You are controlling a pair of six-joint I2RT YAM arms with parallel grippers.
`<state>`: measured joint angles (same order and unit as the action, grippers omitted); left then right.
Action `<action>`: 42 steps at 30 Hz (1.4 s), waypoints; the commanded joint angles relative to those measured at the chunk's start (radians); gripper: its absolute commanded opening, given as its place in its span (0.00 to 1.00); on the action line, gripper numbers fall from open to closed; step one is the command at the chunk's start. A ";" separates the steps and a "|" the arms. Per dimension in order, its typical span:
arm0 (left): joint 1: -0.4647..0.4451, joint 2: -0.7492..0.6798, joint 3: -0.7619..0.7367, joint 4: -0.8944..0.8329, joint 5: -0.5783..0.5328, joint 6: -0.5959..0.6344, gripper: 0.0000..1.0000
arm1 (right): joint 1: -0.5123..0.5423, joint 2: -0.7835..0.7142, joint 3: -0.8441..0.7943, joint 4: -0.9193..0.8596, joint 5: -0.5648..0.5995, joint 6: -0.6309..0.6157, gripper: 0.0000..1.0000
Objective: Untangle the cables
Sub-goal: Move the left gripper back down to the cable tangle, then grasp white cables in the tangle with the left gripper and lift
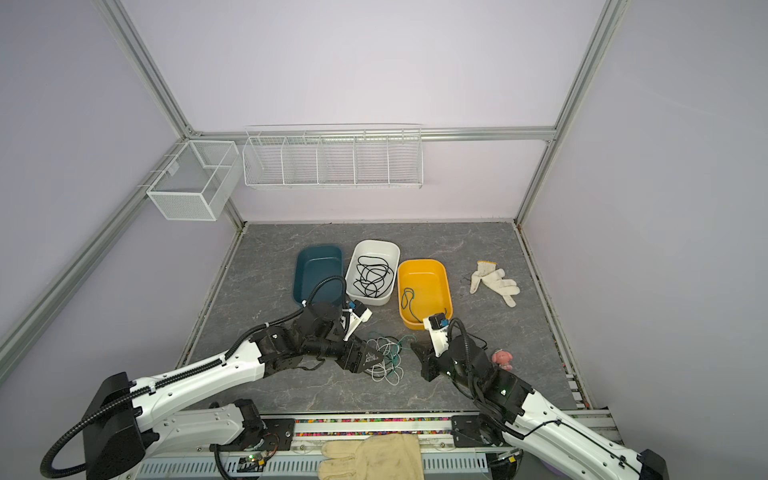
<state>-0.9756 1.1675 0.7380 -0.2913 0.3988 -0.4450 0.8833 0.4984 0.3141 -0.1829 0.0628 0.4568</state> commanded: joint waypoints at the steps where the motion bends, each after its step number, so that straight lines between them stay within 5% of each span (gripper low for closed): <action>1: -0.003 0.031 -0.029 0.061 0.013 -0.022 0.79 | -0.006 -0.022 -0.026 0.020 -0.017 0.010 0.07; 30: -0.003 0.090 -0.117 0.221 0.018 -0.081 0.47 | -0.006 -0.029 -0.037 0.067 -0.109 0.005 0.06; 42: -0.003 0.101 -0.126 0.236 0.028 -0.085 0.16 | -0.006 -0.023 -0.034 0.062 -0.101 0.006 0.07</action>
<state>-0.9756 1.2613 0.6285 -0.0776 0.4210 -0.5262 0.8833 0.4744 0.2970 -0.1589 -0.0311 0.4564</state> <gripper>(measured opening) 0.165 0.069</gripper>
